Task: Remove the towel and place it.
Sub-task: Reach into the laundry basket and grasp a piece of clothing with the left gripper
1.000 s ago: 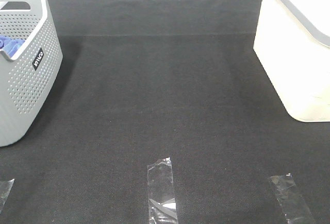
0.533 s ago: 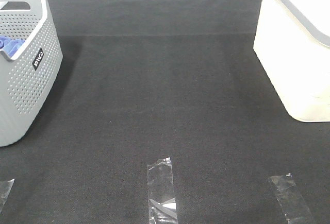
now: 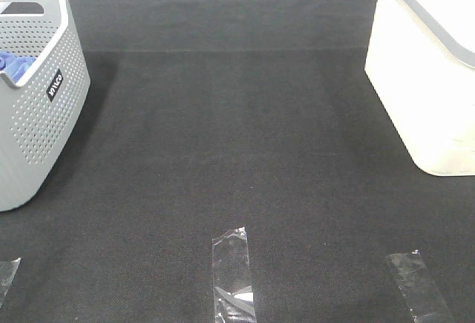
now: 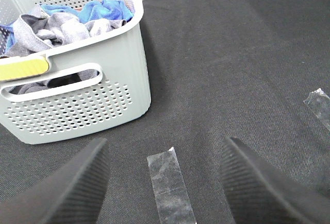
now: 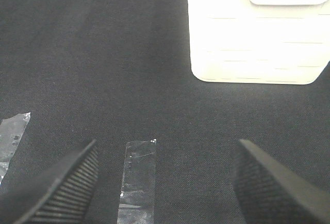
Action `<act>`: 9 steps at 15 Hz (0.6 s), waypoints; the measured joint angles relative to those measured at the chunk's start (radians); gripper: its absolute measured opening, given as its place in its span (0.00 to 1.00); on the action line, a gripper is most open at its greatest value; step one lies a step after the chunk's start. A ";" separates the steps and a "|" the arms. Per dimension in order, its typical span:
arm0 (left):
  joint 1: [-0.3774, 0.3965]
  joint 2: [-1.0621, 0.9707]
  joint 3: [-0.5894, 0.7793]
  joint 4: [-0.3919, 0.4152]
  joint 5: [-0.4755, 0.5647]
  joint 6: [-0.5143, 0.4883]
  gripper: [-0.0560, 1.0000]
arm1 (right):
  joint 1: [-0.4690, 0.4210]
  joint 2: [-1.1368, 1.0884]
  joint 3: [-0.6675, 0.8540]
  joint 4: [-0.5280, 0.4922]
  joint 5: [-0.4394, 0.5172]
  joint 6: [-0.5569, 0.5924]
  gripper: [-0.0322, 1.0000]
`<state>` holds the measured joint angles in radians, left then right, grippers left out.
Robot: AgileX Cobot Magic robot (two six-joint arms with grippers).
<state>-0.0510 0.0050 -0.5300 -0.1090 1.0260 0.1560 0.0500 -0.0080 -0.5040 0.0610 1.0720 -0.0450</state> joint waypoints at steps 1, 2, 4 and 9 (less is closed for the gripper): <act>0.000 0.023 -0.010 0.009 -0.048 -0.002 0.63 | 0.000 0.000 0.000 0.000 0.000 0.000 0.70; 0.000 0.059 -0.013 0.020 -0.122 -0.009 0.63 | 0.000 0.000 0.000 0.000 0.000 0.000 0.70; 0.000 0.180 -0.019 0.045 -0.294 -0.037 0.63 | 0.000 0.000 0.000 0.000 0.000 0.000 0.70; 0.000 0.625 -0.148 0.151 -0.573 -0.117 0.63 | 0.000 0.000 0.000 0.000 0.000 0.000 0.70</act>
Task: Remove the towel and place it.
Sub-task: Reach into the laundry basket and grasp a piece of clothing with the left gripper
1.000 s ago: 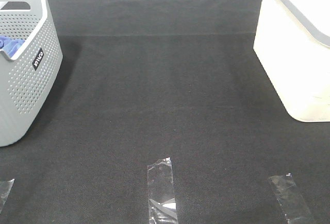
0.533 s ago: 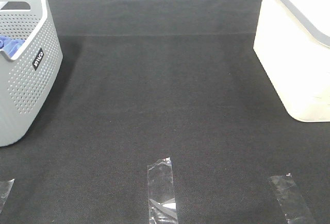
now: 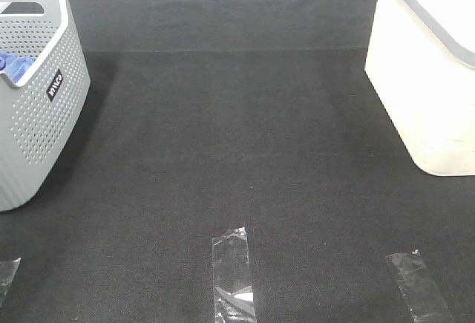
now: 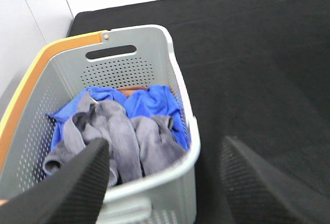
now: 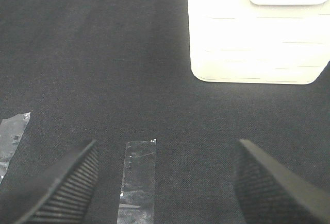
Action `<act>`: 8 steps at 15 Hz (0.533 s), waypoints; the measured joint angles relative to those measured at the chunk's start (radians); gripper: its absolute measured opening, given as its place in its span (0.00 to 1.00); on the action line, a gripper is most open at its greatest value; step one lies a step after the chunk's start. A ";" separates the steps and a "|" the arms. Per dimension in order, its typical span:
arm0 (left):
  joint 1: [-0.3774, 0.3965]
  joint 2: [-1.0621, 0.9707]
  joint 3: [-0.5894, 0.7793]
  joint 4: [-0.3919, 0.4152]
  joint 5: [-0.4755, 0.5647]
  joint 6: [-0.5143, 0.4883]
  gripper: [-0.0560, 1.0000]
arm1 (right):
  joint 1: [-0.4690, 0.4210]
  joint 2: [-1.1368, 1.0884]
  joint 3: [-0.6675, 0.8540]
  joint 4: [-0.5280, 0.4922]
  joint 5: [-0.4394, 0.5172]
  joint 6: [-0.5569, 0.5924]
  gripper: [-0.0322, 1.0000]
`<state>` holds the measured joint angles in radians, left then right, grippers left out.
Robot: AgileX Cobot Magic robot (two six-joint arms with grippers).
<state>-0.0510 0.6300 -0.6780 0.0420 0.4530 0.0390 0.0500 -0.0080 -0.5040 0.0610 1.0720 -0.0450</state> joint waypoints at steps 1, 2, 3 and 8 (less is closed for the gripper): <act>0.000 0.099 -0.054 0.029 -0.033 -0.026 0.63 | 0.000 0.000 0.000 0.000 0.000 0.000 0.70; 0.000 0.194 -0.120 0.060 -0.046 -0.051 0.63 | 0.000 0.000 0.000 0.000 0.000 0.000 0.70; 0.000 0.295 -0.181 0.085 -0.051 -0.067 0.63 | 0.000 0.000 0.000 0.000 0.000 0.000 0.70; 0.000 0.706 -0.515 0.168 0.075 -0.165 0.63 | 0.000 0.000 0.000 0.000 0.000 0.000 0.70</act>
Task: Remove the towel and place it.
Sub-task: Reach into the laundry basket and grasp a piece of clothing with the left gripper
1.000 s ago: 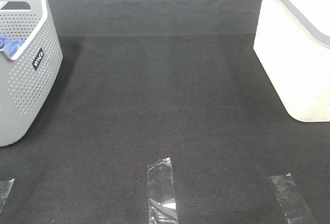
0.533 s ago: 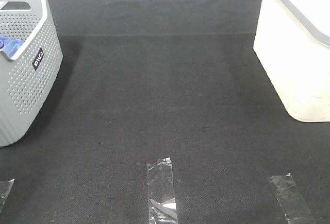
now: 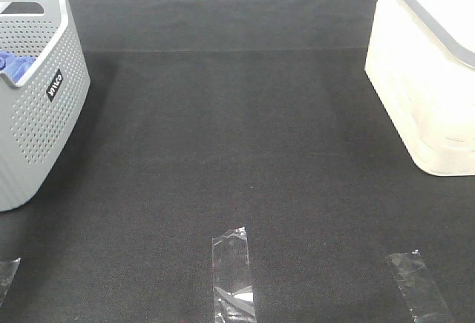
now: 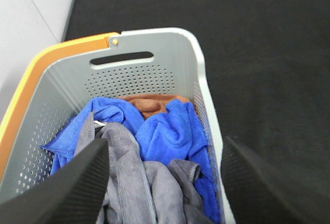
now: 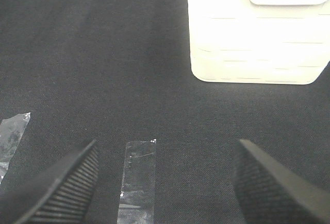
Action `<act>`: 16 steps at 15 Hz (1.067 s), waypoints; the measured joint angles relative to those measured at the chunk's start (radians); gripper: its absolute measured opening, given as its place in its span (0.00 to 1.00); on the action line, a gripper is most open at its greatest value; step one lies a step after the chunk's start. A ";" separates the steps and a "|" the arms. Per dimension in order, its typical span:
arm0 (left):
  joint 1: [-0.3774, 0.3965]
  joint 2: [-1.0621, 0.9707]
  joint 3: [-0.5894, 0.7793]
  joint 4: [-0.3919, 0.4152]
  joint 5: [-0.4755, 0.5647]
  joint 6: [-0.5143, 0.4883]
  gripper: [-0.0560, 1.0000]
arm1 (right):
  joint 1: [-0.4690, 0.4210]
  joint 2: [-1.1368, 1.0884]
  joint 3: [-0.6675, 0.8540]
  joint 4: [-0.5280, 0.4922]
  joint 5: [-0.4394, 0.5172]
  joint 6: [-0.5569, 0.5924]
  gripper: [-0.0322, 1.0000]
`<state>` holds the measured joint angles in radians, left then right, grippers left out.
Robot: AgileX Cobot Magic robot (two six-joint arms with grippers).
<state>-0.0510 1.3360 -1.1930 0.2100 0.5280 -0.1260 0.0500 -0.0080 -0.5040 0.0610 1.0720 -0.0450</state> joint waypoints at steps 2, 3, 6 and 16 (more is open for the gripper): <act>0.008 0.154 -0.153 0.038 0.109 -0.005 0.63 | 0.000 0.000 0.000 0.000 0.000 0.000 0.70; 0.020 0.230 -0.228 0.043 0.168 -0.007 0.63 | 0.000 0.000 0.000 0.000 0.000 0.000 0.70; 0.075 0.420 -0.409 0.045 0.314 -0.011 0.63 | 0.000 0.000 0.000 0.000 0.000 0.000 0.70; 0.162 0.811 -0.753 0.099 0.488 -0.080 0.63 | 0.000 0.000 0.000 0.000 0.000 0.000 0.70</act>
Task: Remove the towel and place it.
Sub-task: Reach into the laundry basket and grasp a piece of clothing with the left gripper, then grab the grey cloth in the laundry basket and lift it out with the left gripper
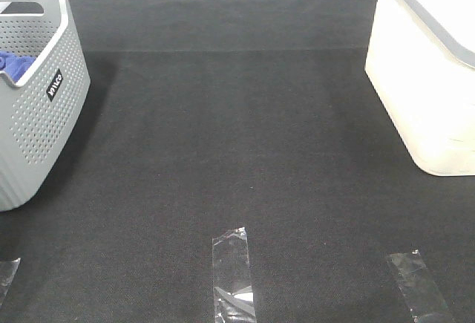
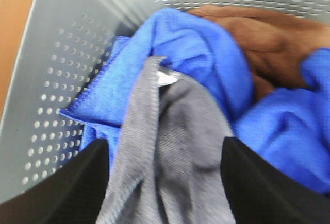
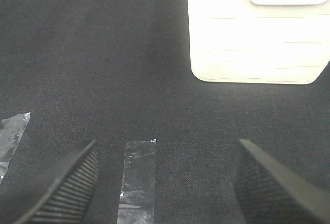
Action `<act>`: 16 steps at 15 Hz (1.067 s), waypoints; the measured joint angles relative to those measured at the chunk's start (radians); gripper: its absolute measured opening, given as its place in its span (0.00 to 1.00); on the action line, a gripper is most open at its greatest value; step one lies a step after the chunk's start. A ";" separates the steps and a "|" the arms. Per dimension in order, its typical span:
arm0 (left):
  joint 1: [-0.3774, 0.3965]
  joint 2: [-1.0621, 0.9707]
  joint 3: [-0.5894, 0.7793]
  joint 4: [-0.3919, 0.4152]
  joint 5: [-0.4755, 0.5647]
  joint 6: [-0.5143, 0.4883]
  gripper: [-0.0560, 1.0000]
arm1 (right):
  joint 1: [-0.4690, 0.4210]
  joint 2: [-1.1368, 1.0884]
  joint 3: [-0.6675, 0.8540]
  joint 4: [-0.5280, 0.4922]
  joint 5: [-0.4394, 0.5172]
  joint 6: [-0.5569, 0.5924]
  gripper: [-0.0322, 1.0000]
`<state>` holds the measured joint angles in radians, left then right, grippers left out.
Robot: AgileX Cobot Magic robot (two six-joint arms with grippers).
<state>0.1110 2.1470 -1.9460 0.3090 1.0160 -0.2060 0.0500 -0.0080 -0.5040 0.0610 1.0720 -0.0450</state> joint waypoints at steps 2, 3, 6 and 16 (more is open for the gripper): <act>0.012 0.035 -0.020 0.016 0.009 -0.008 0.63 | 0.000 0.000 0.000 0.000 0.000 0.000 0.70; 0.020 0.047 -0.020 0.022 0.010 -0.019 0.63 | 0.000 0.000 0.000 0.000 0.000 0.000 0.70; 0.042 0.076 -0.020 0.039 0.003 -0.043 0.61 | 0.000 0.000 0.000 0.000 0.000 0.000 0.70; 0.047 0.131 -0.021 0.041 -0.079 -0.045 0.50 | 0.000 0.000 0.000 0.000 0.000 0.000 0.70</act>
<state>0.1580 2.2780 -1.9670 0.3500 0.9370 -0.2510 0.0500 -0.0080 -0.5040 0.0610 1.0720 -0.0450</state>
